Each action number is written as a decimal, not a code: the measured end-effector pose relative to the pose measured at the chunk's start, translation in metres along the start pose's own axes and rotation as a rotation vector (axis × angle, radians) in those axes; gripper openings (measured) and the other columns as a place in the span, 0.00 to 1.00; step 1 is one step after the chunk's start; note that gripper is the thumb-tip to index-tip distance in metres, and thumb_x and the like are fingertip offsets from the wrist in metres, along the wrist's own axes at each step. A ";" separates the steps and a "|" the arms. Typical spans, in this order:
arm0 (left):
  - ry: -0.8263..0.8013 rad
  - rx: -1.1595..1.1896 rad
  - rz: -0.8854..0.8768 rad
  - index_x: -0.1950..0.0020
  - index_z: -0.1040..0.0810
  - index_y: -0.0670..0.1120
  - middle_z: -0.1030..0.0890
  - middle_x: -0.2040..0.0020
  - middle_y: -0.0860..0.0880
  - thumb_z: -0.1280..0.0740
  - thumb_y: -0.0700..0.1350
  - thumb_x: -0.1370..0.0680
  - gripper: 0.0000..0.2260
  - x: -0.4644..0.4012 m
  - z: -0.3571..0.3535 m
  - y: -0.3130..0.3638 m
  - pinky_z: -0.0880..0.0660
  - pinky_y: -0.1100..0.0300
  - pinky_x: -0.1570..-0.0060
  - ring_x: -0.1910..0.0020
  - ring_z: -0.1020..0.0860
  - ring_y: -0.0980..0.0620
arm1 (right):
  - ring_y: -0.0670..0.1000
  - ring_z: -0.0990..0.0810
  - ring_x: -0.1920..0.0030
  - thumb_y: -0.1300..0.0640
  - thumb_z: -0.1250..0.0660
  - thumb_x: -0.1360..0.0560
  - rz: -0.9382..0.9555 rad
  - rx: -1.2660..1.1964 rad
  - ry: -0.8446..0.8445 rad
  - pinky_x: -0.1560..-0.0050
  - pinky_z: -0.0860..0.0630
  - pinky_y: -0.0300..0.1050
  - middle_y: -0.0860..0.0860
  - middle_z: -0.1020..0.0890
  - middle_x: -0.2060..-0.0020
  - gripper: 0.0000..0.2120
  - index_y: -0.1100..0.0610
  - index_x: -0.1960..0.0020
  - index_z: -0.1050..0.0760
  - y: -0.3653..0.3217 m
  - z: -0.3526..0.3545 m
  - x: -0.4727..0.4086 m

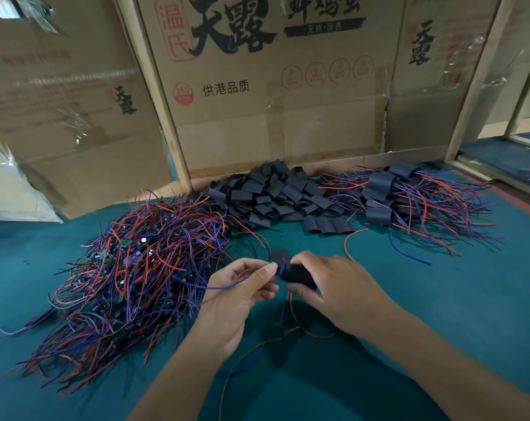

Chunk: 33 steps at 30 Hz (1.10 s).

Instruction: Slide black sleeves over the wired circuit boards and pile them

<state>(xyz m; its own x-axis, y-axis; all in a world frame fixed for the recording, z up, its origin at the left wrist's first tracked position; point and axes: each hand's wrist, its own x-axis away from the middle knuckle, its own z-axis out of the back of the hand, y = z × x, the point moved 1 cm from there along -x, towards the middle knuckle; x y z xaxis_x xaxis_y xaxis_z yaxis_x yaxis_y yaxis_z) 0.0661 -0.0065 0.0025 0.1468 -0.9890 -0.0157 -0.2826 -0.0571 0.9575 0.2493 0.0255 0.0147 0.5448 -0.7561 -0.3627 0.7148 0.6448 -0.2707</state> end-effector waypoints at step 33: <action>0.024 -0.152 0.069 0.61 0.21 0.38 0.22 0.68 0.43 0.26 0.40 0.26 0.08 0.000 -0.004 -0.003 0.27 0.62 0.71 0.72 0.26 0.51 | 0.55 0.20 0.49 0.38 0.39 0.21 0.037 -0.029 0.017 0.53 0.28 0.50 0.48 0.19 0.44 0.21 0.51 0.34 0.31 0.001 -0.006 0.002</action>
<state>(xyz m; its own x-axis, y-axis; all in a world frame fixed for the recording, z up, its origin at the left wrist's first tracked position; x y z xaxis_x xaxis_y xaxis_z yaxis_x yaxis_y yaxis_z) 0.0708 -0.0057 0.0004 0.1552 -0.9862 0.0572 -0.1467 0.0342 0.9886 0.2480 0.0251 0.0083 0.5634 -0.7296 -0.3877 0.6808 0.6758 -0.2825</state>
